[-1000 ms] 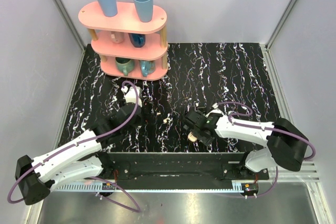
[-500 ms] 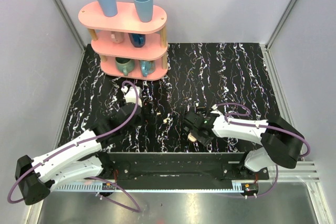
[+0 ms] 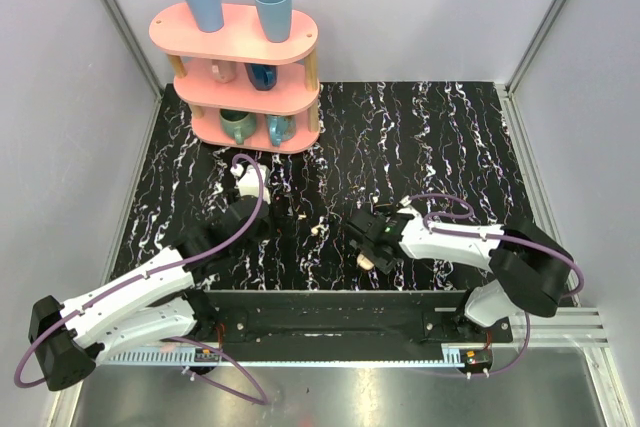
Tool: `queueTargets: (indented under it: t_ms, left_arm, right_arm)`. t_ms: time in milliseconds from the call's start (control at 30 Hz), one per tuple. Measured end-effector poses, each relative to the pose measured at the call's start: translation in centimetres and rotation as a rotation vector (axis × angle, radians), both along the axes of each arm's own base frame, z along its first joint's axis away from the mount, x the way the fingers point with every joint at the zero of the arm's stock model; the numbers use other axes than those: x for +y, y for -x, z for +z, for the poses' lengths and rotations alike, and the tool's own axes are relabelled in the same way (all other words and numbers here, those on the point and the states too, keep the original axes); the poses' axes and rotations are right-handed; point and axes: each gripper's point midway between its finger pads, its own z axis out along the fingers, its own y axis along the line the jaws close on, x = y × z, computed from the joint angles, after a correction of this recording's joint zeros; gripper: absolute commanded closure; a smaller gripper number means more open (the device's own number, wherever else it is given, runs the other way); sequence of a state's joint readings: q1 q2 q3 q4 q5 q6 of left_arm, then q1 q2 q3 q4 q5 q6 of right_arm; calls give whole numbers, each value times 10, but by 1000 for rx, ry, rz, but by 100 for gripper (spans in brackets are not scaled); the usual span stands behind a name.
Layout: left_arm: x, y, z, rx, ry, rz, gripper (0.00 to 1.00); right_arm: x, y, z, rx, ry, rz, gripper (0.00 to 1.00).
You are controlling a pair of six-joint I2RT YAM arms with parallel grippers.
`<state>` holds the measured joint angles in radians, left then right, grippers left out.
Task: Insert the wireless bluetooth earbuds into the charging case
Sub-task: Pick up the charging case at the center of the board.
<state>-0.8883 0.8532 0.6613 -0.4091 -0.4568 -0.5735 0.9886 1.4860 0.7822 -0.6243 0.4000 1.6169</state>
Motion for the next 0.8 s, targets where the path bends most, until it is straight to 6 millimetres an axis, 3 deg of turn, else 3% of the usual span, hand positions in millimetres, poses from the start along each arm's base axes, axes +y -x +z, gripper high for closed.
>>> queueTargets:
  t_ms: [567, 800]
  left_arm:
    - [4, -1, 6, -23, 10, 18, 1]
    - [3, -1, 6, -22, 11, 15, 1]
  right_arm:
    - [6, -4, -3, 3, 8, 12, 47]
    - [6, -4, -3, 2, 10, 16, 62]
